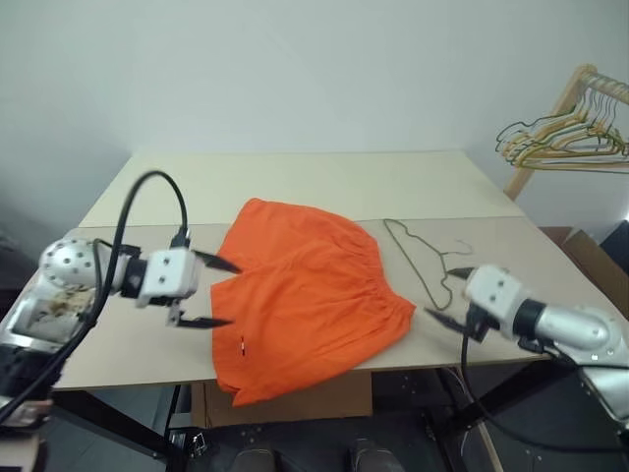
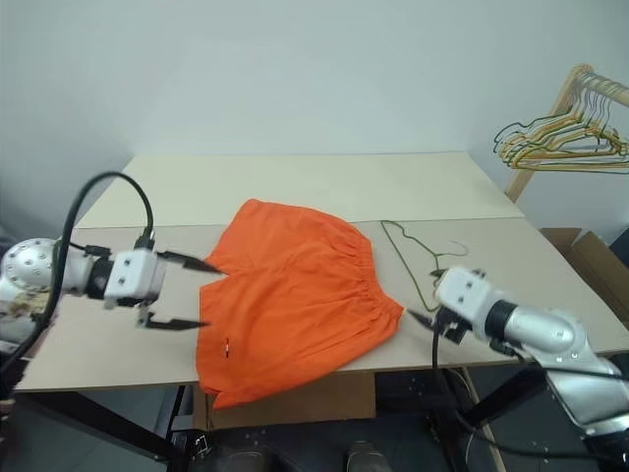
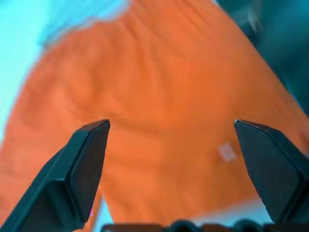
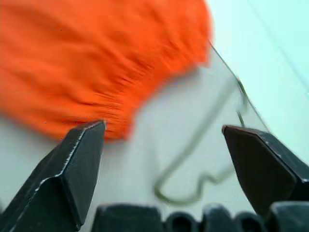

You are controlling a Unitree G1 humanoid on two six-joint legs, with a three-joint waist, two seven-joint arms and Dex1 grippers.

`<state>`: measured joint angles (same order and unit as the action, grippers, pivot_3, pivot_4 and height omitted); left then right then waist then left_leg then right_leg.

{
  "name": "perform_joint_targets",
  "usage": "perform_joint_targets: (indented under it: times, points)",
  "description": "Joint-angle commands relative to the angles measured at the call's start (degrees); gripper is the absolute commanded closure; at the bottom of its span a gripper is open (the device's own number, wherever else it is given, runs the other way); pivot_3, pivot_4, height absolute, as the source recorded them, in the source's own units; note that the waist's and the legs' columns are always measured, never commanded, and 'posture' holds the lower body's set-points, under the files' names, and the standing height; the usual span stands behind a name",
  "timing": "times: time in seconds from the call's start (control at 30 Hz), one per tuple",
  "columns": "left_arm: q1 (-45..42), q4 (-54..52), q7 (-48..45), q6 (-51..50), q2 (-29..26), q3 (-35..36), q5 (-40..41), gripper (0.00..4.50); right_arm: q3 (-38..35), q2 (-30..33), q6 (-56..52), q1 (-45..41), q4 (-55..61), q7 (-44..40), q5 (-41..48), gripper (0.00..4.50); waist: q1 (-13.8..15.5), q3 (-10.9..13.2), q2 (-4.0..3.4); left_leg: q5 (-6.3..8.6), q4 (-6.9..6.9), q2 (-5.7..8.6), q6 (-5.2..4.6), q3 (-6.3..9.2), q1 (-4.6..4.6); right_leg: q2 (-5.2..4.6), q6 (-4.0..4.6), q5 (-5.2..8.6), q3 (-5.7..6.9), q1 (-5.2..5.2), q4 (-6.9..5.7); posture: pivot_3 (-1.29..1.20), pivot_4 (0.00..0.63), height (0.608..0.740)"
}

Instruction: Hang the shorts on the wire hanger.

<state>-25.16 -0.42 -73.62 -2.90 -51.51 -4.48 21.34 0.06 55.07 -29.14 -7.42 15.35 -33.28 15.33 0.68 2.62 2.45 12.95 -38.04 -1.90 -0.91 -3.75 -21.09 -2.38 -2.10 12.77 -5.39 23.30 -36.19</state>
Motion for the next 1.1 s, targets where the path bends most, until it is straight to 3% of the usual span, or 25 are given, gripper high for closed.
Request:
perform_joint_targets:
  times: [0.03,0.2,0.33,0.47,0.57,0.93,1.1]
  points:
    - [-3.3,-3.4,6.5,-8.6,4.1,2.4,3.9,0.01,2.1,-2.8,-18.5,-8.5,-6.1,4.5,-1.9,0.0,-0.1,0.0,0.05,0.0,0.0,0.02,0.0,0.01,-0.04,0.01,-0.03,-0.05,0.0,0.03,-0.01,0.1,0.0,0.74]
    - [-6.4,-5.2,11.1,-14.7,10.4,1.9,4.4,0.01,7.3,-9.3,-27.7,-23.1,-25.1,6.5,-6.8,0.0,-0.2,-0.1,0.05,0.01,0.03,0.1,-0.01,0.07,-0.35,0.11,-0.17,-0.34,-0.05,0.3,0.04,0.09,0.0,0.74]
    - [-7.1,-5.2,10.7,-15.1,11.5,1.7,3.8,0.01,9.4,-12.6,-25.5,-29.5,-37.6,5.1,-8.9,0.0,-0.2,-0.1,0.0,0.04,0.04,0.12,-0.04,0.15,-1.1,0.19,0.12,-0.74,-0.04,0.99,0.06,0.1,0.0,0.74]
    - [-6.6,-5.3,10.1,-14.7,11.3,1.9,3.3,0.01,11.4,-14.4,-25.5,-32.6,-44.0,2.6,-10.5,0.0,-0.4,-0.1,0.0,0.07,0.04,0.13,-0.08,0.18,-1.17,0.19,0.11,-0.74,-0.02,0.96,0.17,0.11,0.0,0.74]
    - [-6.2,-5.8,10.3,-14.7,11.2,2.2,3.2,0.0,11.4,-15.3,-27.8,-34.0,-46.9,-0.2,-10.2,0.59,-0.3,-0.1,0.02,0.06,0.04,0.13,-0.08,0.19,-1.11,0.18,0.06,-0.75,-0.01,0.89,0.17,0.12,0.0,0.74]
    - [-6.5,-5.7,9.7,-14.8,10.9,2.0,3.0,0.0,3.4,-18.2,-36.1,-35.8,-50.6,3.5,-9.3,4.33,0.1,-0.3,0.08,0.01,0.03,0.1,-0.02,0.26,-0.99,0.23,-0.08,-0.71,0.05,0.81,0.12,0.12,0.0,0.74]
    - [-8.7,-4.5,10.0,-15.9,12.7,0.5,2.6,0.0,2.0,-18.1,-30.5,-33.3,-43.2,10.8,-13.0,4.46,0.1,-0.3,0.07,0.01,0.03,0.1,-0.02,0.26,-1.05,0.23,-0.09,-0.7,0.05,0.86,0.11,0.11,0.0,0.74]
